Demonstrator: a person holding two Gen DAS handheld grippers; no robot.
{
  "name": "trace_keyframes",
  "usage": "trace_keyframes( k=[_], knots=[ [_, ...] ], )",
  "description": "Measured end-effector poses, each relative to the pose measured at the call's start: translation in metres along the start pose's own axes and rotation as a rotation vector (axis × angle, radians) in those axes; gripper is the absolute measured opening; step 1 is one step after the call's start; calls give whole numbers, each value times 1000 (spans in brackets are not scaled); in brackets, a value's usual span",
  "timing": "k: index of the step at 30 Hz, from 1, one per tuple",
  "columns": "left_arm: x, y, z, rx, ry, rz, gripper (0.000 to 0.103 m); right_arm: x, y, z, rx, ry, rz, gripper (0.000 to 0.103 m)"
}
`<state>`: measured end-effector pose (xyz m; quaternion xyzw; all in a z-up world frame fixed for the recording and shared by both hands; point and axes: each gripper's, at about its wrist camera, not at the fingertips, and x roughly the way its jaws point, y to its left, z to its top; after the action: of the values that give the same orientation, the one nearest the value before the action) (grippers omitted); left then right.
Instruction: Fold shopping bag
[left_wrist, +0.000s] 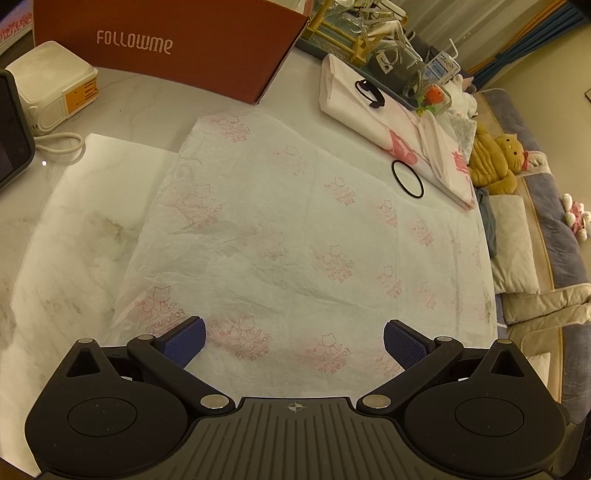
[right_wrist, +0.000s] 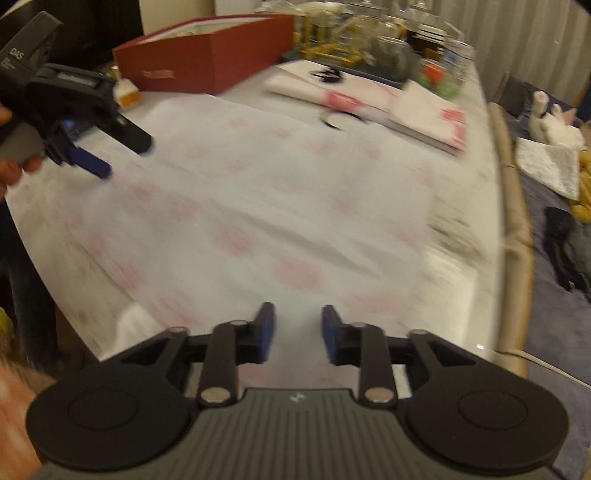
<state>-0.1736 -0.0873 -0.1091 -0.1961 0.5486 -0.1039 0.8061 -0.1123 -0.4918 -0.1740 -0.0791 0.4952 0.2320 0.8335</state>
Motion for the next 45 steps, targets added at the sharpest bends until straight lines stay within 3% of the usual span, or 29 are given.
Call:
trace_keyframes(
  k=[1, 3, 6, 8, 12, 15, 18, 19, 20, 23, 25, 26, 28, 30, 36, 38, 41, 44, 45],
  knots=[
    [0, 0, -1, 0, 0, 0, 103, -4, -12, -3, 29, 26, -20, 45],
    [0, -1, -1, 1, 2, 0, 103, -12, -30, 0, 78, 31, -48, 24],
    [0, -1, -1, -1, 7, 2, 103, -25, -38, 25, 161, -103, -33, 24],
    [1, -3, 0, 1, 13, 10, 103, -10, -34, 54, 182, -145, -29, 24],
    [2, -7, 1, 13, 23, 26, 103, 35, -6, 99, 133, -141, 4, 24],
    [3, -10, 1, 22, 25, 43, 103, 61, 11, 114, 69, -109, 47, 23],
    [4, -12, 0, 26, 23, 54, 103, 72, 3, 108, 13, -108, -8, 25],
    [4, -12, 0, 27, 22, 56, 103, 71, -7, 104, 31, -119, -36, 28],
    [4, -12, 0, 28, 21, 56, 103, 70, -22, 101, 75, -117, -59, 39],
    [4, -11, 1, 21, 22, 51, 103, 64, -69, 90, 190, -106, -152, 41],
    [4, -10, 2, 15, 24, 49, 103, 57, -87, 85, 229, -82, -231, 34],
    [4, -9, 2, 11, 25, 47, 103, 51, -93, 83, 262, -83, -240, 17],
    [4, -9, 3, 1, 28, 47, 103, 32, -90, 79, 310, -152, -167, 14],
    [5, -9, 4, -4, 30, 47, 103, 21, -69, 82, 266, -183, -100, 14],
    [5, -8, 5, -17, 32, 37, 103, 46, 4, 86, 71, -99, 67, 16],
    [5, -7, 6, -21, 33, 32, 103, 48, 12, 75, 16, -86, 53, 17],
    [5, -5, 6, -25, 29, 24, 103, 40, -10, 58, 43, -94, -10, 17],
    [5, -5, 6, -23, 26, 19, 103, 30, -44, 48, 106, -69, -114, 34],
    [5, -5, 6, -22, 27, 19, 103, 28, -53, 48, 132, -52, -146, 29]
  ],
)
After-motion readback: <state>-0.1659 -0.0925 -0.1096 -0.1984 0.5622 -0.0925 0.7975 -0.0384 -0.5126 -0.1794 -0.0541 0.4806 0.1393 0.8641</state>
